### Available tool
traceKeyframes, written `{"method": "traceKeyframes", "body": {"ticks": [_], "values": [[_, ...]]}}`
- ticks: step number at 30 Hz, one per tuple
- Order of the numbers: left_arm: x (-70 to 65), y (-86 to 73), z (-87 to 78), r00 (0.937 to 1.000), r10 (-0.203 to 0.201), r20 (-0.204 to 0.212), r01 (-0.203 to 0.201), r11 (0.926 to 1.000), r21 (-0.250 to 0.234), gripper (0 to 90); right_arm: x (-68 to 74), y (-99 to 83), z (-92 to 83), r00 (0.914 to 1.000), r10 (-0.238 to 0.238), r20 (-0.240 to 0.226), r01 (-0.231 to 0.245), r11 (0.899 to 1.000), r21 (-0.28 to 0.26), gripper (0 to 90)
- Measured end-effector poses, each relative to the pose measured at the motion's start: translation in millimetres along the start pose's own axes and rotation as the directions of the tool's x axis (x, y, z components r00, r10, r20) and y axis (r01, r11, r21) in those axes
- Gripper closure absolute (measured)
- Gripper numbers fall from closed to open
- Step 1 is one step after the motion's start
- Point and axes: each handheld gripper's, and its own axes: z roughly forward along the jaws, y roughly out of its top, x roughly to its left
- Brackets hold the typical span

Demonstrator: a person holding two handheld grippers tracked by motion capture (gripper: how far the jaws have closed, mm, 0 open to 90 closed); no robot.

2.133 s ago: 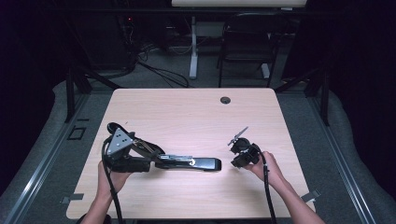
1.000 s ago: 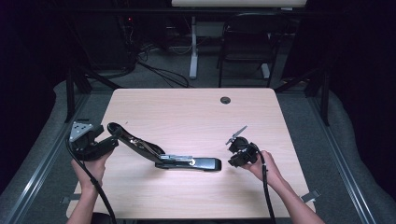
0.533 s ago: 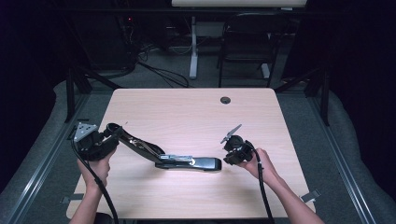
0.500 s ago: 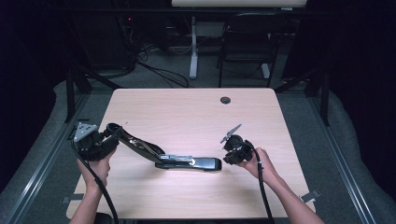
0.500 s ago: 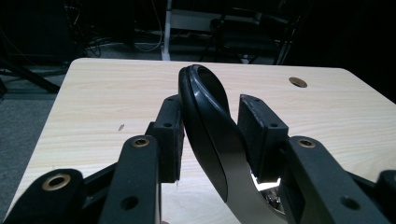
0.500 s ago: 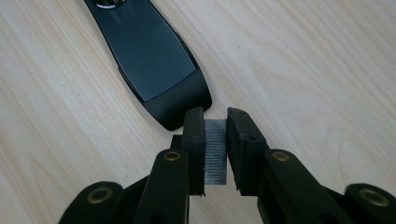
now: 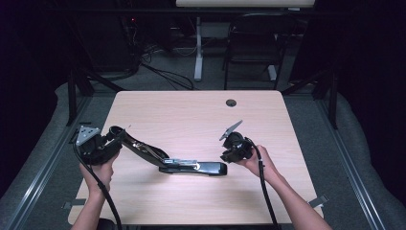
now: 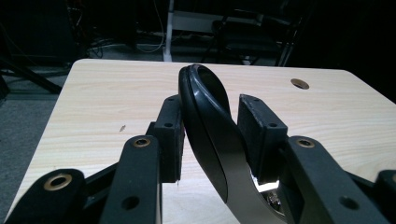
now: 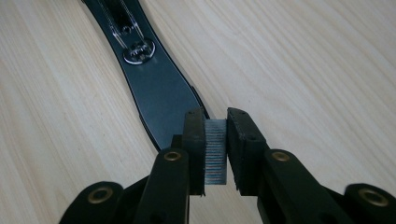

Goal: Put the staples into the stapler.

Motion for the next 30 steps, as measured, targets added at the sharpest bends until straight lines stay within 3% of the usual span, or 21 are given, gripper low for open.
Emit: {"method": "traceKeyframes", "body": {"ticks": [30], "values": [[-2.2, -0.3, 0.3, 0.9999, 0.017, -0.002, -0.017, 0.9998, -0.013, 62.0, 13.0, 36.3, 11.2, 0.9937, -0.11, -0.023, 0.11, 0.994, -0.026, 78.2]]}}
